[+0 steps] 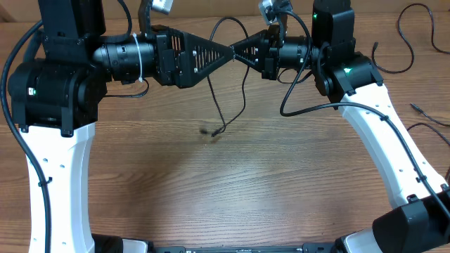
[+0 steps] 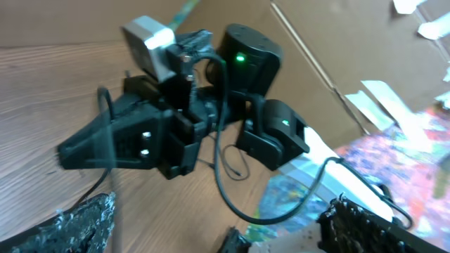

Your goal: Untangle cables

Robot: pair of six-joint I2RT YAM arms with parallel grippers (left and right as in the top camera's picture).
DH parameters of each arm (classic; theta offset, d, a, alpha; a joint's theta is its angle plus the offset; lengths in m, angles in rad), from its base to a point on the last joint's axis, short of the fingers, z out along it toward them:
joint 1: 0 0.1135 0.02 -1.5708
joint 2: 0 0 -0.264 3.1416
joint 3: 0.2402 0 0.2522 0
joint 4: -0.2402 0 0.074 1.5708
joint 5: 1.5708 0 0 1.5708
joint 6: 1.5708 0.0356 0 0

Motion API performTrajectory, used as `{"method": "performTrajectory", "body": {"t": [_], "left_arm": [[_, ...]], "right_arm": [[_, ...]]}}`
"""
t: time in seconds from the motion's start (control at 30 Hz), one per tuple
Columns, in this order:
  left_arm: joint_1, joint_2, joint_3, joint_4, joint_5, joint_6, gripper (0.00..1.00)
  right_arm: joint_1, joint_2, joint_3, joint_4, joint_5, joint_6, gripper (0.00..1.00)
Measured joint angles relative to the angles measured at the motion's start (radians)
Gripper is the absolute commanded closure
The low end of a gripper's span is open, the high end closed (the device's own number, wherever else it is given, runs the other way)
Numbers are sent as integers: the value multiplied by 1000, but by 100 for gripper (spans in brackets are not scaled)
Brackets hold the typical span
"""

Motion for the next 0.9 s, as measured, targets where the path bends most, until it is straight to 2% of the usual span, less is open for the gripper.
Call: {"method": "performTrajectory", "body": {"t": [0.23, 0.4, 0.63, 0.9], "left_arm": [[0, 0, 0, -77, -150, 0, 0], [0, 0, 0, -140, -287, 0, 0], [0, 0, 0, -175, -430, 0, 0], [0, 2, 0, -174, -497, 0, 0]], "right_arm": [[-13, 0, 0, -93, 162, -2, 96], [-86, 0, 0, -106, 317, -2, 96], [-260, 0, 0, -103, 539, -2, 96], [-498, 0, 0, -109, 652, -2, 96]]}}
